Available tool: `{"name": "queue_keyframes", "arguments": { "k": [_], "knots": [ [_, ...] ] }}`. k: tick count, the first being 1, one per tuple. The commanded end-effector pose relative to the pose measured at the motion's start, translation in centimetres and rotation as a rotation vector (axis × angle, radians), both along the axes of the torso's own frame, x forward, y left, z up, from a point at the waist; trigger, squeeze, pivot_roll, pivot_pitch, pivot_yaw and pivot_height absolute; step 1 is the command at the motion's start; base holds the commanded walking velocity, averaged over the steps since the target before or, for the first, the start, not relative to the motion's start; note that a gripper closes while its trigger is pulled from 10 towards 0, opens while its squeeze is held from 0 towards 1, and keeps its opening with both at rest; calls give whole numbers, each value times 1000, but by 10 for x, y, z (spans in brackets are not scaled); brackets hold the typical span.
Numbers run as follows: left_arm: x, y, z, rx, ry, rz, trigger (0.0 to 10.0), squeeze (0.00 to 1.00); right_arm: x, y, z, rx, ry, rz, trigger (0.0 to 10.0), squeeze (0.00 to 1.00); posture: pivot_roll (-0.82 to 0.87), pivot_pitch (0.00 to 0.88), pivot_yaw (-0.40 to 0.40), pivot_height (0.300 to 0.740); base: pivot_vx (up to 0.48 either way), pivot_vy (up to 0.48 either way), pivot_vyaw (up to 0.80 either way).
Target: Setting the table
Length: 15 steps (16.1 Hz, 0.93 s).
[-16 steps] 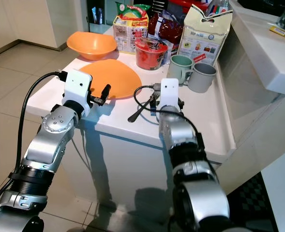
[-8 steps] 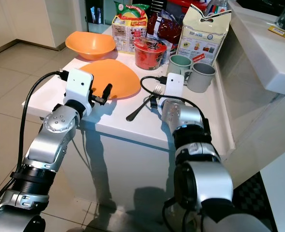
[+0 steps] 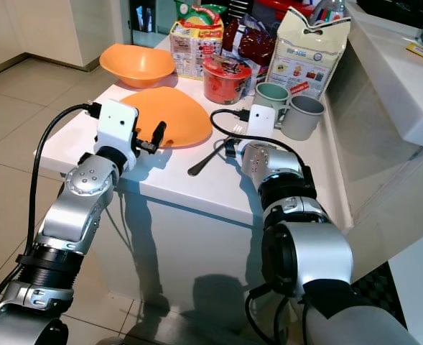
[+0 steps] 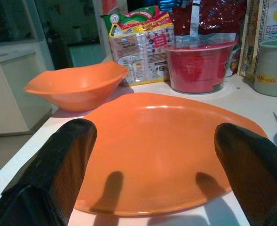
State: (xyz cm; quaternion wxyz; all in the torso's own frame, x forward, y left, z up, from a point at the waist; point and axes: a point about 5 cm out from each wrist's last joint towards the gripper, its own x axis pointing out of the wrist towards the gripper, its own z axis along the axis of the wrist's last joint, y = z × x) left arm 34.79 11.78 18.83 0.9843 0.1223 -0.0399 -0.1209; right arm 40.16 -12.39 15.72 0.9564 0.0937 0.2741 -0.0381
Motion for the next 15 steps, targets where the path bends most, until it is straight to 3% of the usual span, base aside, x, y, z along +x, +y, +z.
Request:
{"name": "queue_keyframes", "arguments": {
  "k": [1, 8, 15],
  "knots": [
    [0, -5, 3, 0, -19, -10, 10000, 0, 2, -8, 4, 27, 2, -30, 10000, 0, 185, 0, -150, 740, 0, 0, 0],
    [2, -6, 3, -3, -19, -8, 10000, 0, 14, -12, 42, 103, -92, -68, 10000, 0, 182, 0, -152, 740, 0, 0, 0],
    [3, -5, 5, -1, -25, -10, 10000, 0, 13, 2, 41, 117, -64, -25, 10000, 0, 182, 0, -147, 740, 0, 0, 0]
  ]
}}
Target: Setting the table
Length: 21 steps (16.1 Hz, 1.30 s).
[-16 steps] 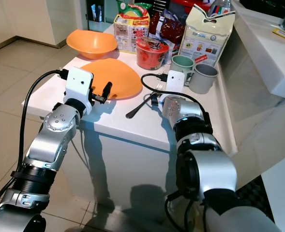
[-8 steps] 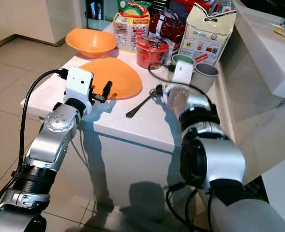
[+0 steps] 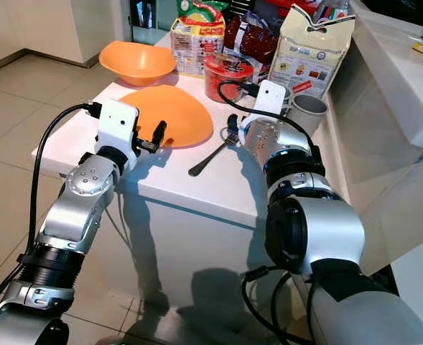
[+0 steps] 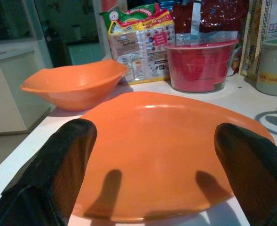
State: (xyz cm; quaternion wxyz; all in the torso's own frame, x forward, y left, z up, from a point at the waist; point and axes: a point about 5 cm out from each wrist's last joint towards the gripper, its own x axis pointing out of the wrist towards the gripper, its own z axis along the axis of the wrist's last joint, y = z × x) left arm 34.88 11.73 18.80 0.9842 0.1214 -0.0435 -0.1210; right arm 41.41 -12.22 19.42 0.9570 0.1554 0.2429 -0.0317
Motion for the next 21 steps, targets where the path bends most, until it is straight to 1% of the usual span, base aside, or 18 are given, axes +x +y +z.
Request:
{"name": "queue_keyframes", "arguments": {
  "k": [1, 4, 5, 7, 10, 11, 13, 14, 15, 16, 17, 18, 19, 20, 21],
  "knots": [
    [2, -4, 6, 2, -19, -8, 10000, 0, 0, 2, -1, -20, 10, 11, 10000, 0, 184, 0, -148, 740, 0, 0, 0],
    [2, -2, 5, 3, -19, -4, 10000, 0, -3, 0, -11, -57, 29, 14, 10000, 0, 185, 0, -148, 740, 0, 0, 0],
    [1, -2, 5, 3, -18, -4, 10000, 0, -4, 1, -14, -60, 36, 15, 9569, 0, 185, 0, -148, 740, 0, 0, 0],
    [2, -3, 5, 2, -19, -5, 10000, 0, -6, 3, -19, -78, 51, 26, 7765, 0, 183, 0, -148, 740, 0, 0, 0],
    [2, -3, 6, 3, -20, -6, 10000, 0, -8, 1, -26, -110, 61, 28, 6353, 0, 181, 0, -145, 740, 0, 0, 0],
    [2, -3, 6, 3, -20, -7, 10000, 0, -8, 1, -27, -116, 62, 30, 6431, 0, 179, 0, -143, 740, 0, 0, 0],
    [3, -4, 6, 4, -20, -10, 10000, 0, -9, 2, -29, -125, 61, 36, 5843, 0, 177, 0, -141, 740, 0, 0, 0],
    [3, -5, 6, 3, -20, -11, 10000, 0, -9, 3, -30, -131, 61, 37, 5961, 0, 177, 0, -141, 740, 0, 0, 0],
    [3, -4, 6, 3, -20, -11, 10000, 0, -10, 3, -31, -141, 58, 40, 5373, 0, 177, 0, -141, 740, 0, 0, 0],
    [3, -4, 7, 3, -21, -11, 10000, 0, -10, 3, -32, -148, 52, 41, 5373, 0, 179, 0, -138, 740, 0, 0, 0],
    [2, -3, 6, 5, -20, -9, 10000, 0, -9, 2, -31, -158, 41, 43, 5725, 0, 185, 0, -139, 740, 0, 0, 0],
    [2, -2, 6, 6, -21, -8, 10000, 0, -8, 2, -30, -162, 33, 43, 5843, 0, 186, 0, -139, 740, 0, 0, 0],
    [2, -2, 6, 6, -21, -6, 10000, 0, -7, 2, -28, -165, 26, 42, 6549, 0, 189, 0, -141, 740, 0, 0, 0],
    [1, -2, 6, 6, -21, -5, 10000, 0, -7, 2, -27, -166, 22, 42, 6549, 0, 191, 0, -142, 740, 0, 0, 0],
    [1, -1, 6, 6, -21, -3, 10000, 0, -6, 1, -23, -172, 7, 41, 7412, 0, 193, 0, -145, 740, 0, 0, 0]
  ]
}}
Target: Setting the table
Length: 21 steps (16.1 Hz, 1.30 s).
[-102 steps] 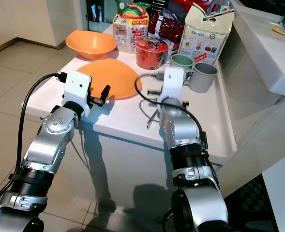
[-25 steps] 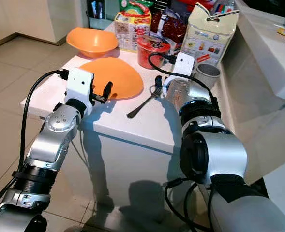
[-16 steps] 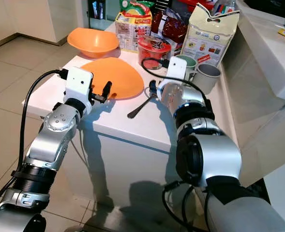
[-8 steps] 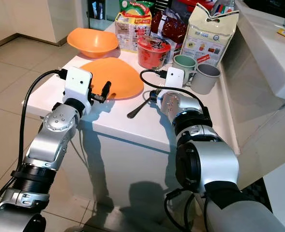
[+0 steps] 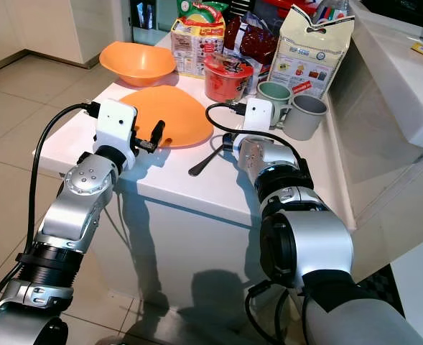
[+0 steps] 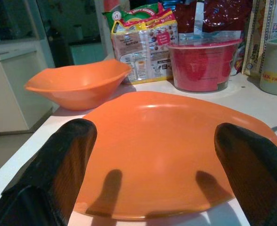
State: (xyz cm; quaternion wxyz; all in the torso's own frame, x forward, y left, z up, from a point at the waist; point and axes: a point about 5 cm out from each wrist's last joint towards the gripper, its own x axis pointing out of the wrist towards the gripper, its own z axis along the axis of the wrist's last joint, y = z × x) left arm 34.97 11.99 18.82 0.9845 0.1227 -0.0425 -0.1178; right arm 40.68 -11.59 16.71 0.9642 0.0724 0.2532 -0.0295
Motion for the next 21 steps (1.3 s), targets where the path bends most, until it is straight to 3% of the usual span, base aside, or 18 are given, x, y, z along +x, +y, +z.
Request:
{"name": "queue_keyframes", "arguments": {
  "k": [1, 3, 4, 11, 12, 14, 21],
  "knots": [
    [-1, -3, 6, 4, -22, -7, 10000, 0, 3, -6, 8, -17, -31, -9, 8196, 0, 195, 0, -148, 740, 0, 0, 0],
    [-2, -3, 5, 4, -22, -5, 10000, 0, 6, -7, 17, -13, -59, -23, 9647, 0, 197, 0, -151, 740, 0, 0, 0],
    [-2, -3, 5, 3, -21, -5, 10000, 0, 7, -8, 20, -11, -69, -28, 9804, 0, 196, 0, -151, 740, 0, 0, 0],
    [-1, -4, 5, 4, -19, -7, 10000, 0, 9, -12, 25, -10, -88, -37, 9373, 0, 193, 0, -151, 740, 0, 0, 0],
    [-2, -4, 4, 8, -15, -13, 10000, 0, 8, -2, 25, 17, -74, -19, 10000, 0, 182, 0, -125, 740, 0, 0, 0],
    [-2, -5, 5, 12, -10, -24, 10000, 0, 5, 15, 21, 62, -35, 19, 10000, 0, 171, 0, -117, 740, 0, 0, 0],
    [-2, -8, 5, 14, -8, -42, 10000, 0, -1, 25, 9, 48, 4, 57, 9882, 0, 164, 0, -103, 740, 0, 0, 0]
  ]
}}
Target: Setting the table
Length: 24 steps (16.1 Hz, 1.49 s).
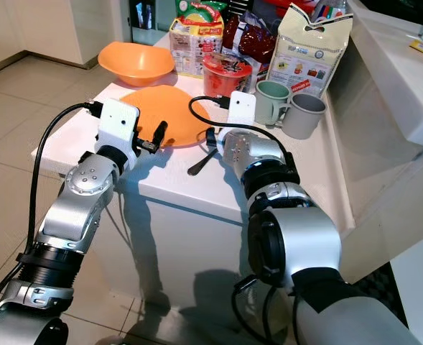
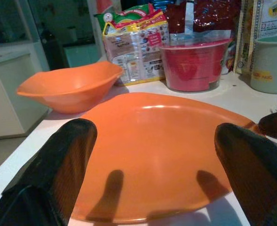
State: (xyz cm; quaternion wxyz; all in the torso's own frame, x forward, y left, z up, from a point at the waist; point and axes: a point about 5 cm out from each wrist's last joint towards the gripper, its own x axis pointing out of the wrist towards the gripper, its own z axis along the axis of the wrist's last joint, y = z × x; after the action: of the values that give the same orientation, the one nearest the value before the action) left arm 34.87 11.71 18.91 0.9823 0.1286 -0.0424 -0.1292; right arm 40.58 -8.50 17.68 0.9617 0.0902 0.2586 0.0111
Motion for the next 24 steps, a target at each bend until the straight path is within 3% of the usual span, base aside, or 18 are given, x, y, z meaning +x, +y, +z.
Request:
{"name": "queue_keyframes", "arguments": {
  "k": [1, 8, 12, 19, 21, 24],
  "knots": [
    [-1, -5, 5, 1, -9, -20, 10000, 0, 0, -8, -3, -28, -7, -17, 9451, 0, 165, 0, -103, 740, 0, 0, 0],
    [-1, -2, 5, 5, -9, -14, 10000, 0, 5, -37, -1, -126, -76, -91, 10000, 0, 177, 0, -103, 740, 0, 0, 0],
    [-1, -1, 6, 6, -9, -9, 10000, 0, 4, -61, -7, -181, -89, -154, 9608, 0, 182, 0, -104, 740, 0, 0, 0],
    [0, -3, 5, 1, -7, -11, 10000, 0, 6, -47, 2, -40, -32, -157, 10000, 0, 167, 0, -107, 740, 0, 0, 0],
    [0, -4, 5, -1, -7, -14, 10000, 0, 1, -45, -12, -54, 9, -138, 10000, 0, 166, 0, -108, 740, 0, 0, 0],
    [1, -5, 6, -1, -9, -15, 10000, 0, -5, -41, -27, -77, 61, -113, 8980, 0, 169, 0, -110, 740, 0, 0, 0]
  ]
}}
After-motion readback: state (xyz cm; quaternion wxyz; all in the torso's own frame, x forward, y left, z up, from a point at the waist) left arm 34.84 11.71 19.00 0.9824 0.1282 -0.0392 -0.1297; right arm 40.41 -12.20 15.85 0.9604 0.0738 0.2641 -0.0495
